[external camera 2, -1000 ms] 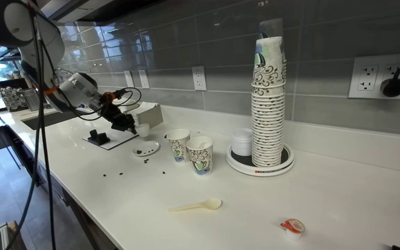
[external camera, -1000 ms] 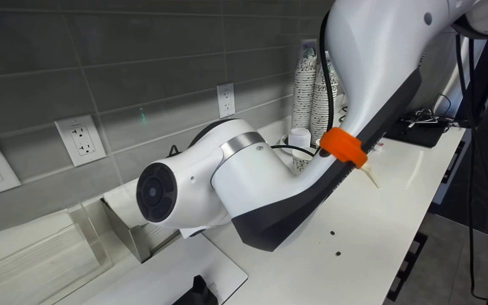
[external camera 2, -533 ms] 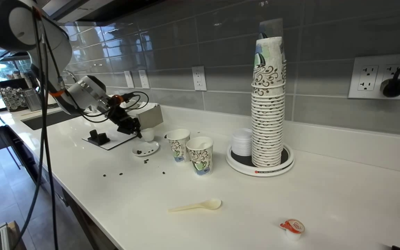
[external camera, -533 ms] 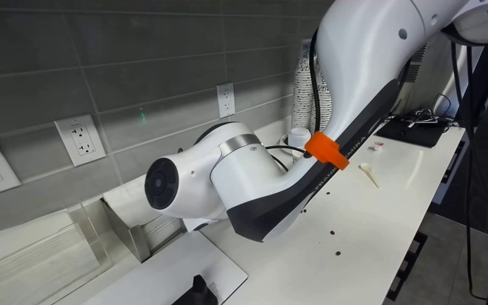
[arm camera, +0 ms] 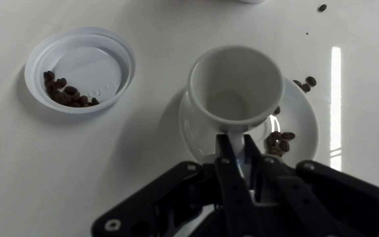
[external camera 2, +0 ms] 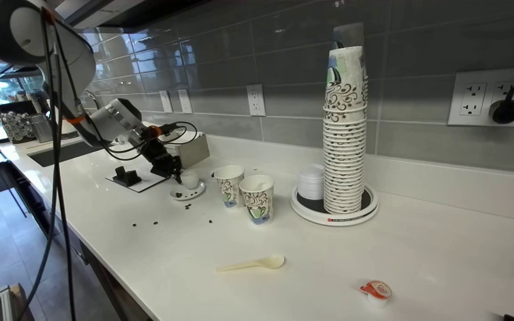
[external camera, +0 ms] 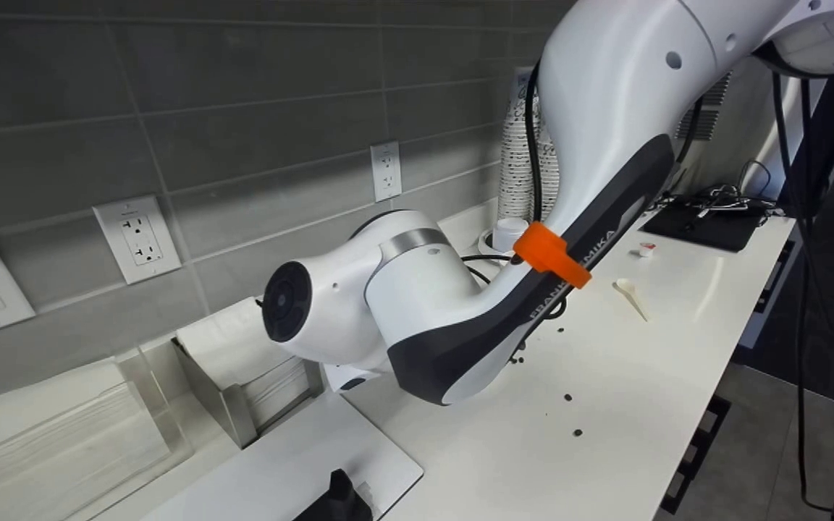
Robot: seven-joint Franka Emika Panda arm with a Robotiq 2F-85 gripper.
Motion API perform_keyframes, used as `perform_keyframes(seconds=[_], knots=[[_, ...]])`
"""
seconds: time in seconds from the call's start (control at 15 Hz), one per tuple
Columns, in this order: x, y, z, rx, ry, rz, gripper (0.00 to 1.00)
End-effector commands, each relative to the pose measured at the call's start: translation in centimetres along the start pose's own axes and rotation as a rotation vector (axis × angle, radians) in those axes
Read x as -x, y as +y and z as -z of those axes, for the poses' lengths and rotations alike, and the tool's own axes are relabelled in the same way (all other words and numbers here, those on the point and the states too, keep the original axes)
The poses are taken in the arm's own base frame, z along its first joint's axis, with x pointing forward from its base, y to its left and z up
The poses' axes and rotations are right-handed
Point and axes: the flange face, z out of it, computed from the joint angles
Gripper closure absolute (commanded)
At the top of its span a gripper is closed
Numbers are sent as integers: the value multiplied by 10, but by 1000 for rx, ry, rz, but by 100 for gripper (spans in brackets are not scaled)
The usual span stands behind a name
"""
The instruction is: Transfer the beans from the tea cup to the coffee cup
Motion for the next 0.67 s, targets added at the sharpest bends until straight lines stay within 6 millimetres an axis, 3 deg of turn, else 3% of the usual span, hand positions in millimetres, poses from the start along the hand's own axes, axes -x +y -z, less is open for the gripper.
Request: perform_keyframes(seconds=[0.0, 0.6], knots=[[2, -5, -8, -37, 24, -21, 97], [2, -12, -7, -39, 50, 5, 97]])
